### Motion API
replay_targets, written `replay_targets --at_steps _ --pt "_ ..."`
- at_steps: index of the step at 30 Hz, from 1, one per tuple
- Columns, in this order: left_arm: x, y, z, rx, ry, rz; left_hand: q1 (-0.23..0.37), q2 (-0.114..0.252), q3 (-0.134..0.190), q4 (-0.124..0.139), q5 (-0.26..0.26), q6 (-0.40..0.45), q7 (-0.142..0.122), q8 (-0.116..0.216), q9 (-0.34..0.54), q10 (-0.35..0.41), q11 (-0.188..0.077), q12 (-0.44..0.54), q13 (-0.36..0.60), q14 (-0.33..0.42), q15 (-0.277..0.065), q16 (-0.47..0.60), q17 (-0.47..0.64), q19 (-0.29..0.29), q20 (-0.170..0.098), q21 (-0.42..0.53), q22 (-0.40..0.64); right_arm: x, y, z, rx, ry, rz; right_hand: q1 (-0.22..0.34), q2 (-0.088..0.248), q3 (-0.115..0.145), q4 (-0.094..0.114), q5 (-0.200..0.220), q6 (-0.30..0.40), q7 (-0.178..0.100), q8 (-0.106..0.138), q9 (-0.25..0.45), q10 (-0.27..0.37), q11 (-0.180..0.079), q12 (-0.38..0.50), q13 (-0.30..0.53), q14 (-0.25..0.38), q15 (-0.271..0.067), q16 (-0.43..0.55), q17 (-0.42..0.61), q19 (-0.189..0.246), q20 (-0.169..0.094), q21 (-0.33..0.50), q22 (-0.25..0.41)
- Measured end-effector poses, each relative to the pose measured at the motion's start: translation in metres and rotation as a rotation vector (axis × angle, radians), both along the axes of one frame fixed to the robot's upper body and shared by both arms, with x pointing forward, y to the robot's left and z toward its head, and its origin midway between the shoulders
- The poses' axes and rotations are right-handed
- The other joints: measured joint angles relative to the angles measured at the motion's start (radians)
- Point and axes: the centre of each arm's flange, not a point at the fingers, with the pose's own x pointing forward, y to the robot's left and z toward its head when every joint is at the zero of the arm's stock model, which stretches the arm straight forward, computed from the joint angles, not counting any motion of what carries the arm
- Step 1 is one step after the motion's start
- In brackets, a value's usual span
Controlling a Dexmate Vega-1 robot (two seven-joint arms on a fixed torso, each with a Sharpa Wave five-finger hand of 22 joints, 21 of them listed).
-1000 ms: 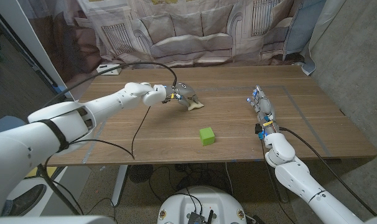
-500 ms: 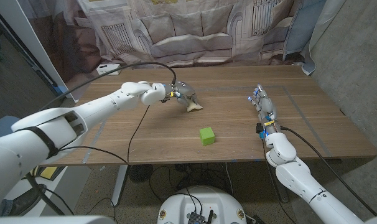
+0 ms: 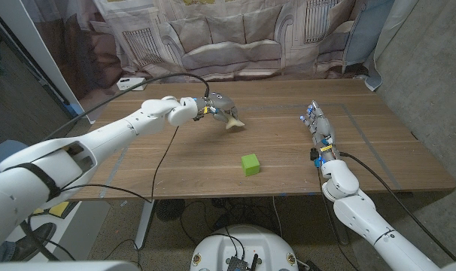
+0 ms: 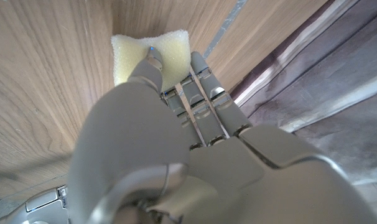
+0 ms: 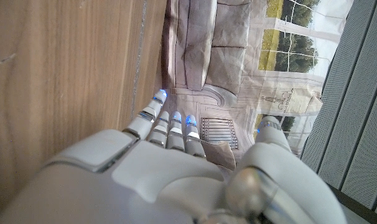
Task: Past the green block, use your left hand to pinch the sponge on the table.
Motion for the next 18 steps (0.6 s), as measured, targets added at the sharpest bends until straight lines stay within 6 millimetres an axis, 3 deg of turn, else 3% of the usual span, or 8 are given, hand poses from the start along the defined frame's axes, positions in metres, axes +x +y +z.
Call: replay_targets --at_steps 18 --pt "-0.034 -0.004 0.024 0.003 -0.085 0.035 0.0 0.0 0.006 0.002 0.0 -0.009 -0.002 -0.004 0.0 -0.014 0.003 -0.007 0.008 -0.012 0.002 -0.026 -0.009 -0.011 0.004 0.0 -0.002 0.001 -0.004 0.004 -0.002 -0.025 0.013 0.0 0.0 -0.002 -0.002 0.0 0.0 0.0 0.0 0.0 0.007 0.0 0.0 0.0 0.003 -0.003 0.0 0.002 0.0 0.0 0.0 0.0"
